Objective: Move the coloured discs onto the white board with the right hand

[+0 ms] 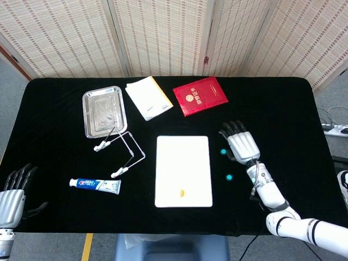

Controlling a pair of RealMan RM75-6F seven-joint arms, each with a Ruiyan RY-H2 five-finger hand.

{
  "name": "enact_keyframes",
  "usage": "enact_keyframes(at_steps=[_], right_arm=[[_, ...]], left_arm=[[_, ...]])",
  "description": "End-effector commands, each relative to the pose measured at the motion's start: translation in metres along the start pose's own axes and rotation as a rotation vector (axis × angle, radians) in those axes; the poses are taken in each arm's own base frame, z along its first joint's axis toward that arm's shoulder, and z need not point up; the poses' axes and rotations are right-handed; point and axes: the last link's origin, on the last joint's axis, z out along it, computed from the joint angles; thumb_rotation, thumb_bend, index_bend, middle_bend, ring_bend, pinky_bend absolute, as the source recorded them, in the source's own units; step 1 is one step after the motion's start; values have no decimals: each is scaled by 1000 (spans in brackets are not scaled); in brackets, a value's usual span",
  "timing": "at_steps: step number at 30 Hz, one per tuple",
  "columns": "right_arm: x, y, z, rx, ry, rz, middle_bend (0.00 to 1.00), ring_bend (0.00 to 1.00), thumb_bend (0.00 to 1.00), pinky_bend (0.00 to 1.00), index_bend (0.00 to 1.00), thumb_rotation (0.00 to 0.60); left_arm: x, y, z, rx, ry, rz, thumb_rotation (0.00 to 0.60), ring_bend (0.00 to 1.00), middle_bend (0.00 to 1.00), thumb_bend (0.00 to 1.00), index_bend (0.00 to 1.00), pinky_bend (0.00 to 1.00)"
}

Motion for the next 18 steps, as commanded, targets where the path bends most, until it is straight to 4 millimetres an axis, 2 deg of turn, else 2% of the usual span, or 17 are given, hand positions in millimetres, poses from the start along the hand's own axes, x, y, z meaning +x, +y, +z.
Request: enact_keyframes(at_steps=[1, 9, 18], right_arm=[[0, 22, 17, -87, -34, 10, 120, 22, 426, 0, 249, 600], [-22, 36, 53, -177, -112, -14, 127, 29, 425, 0, 302, 600], [-41, 58, 66, -276, -156, -19, 146, 37, 426, 0, 346, 600]], left_arm=[[0, 2, 0, -2, -1, 3, 600, 68, 16, 205, 34, 0], [3, 2, 0, 10, -2, 14, 600, 68, 15, 204, 34, 0], [1, 0, -1, 26, -15, 21, 600, 68, 16, 205, 34, 0]])
